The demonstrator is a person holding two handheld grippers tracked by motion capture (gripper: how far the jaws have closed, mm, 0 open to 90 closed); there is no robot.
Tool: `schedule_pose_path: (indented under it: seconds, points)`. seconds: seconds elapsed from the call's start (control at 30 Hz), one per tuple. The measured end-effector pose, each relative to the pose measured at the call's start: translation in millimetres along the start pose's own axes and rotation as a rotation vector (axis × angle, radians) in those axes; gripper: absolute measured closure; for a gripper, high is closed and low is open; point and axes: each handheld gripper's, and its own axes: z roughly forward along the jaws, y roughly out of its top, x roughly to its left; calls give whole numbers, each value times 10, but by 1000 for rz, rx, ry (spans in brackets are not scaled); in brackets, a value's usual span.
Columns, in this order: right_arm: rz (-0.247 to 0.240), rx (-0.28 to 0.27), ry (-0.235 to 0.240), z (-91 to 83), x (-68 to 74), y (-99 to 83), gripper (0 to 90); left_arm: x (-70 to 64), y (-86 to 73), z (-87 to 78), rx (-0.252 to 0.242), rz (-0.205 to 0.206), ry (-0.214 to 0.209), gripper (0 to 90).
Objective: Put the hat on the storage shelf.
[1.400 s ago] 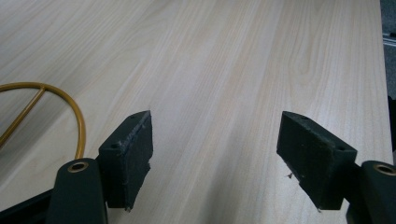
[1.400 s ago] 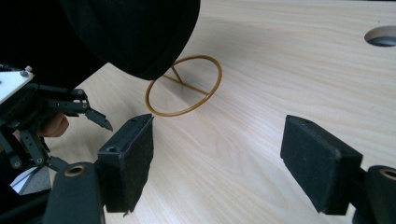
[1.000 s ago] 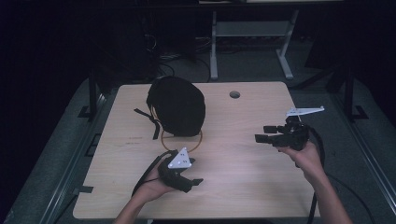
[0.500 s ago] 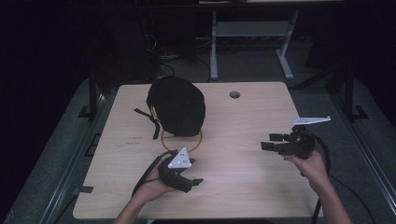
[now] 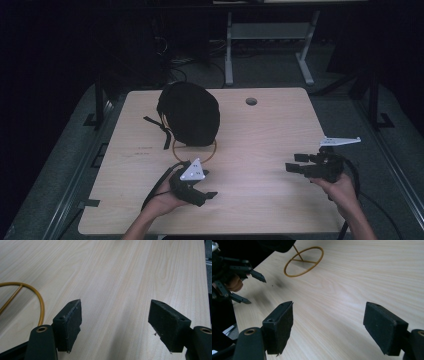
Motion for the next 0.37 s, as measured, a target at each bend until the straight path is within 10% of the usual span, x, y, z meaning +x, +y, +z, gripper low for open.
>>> schedule_pose_path:
  seconds: [0.37]
  points:
    - [17,-29,2,-102,47,-255,217,-16,4,24,2,4,-11,267]
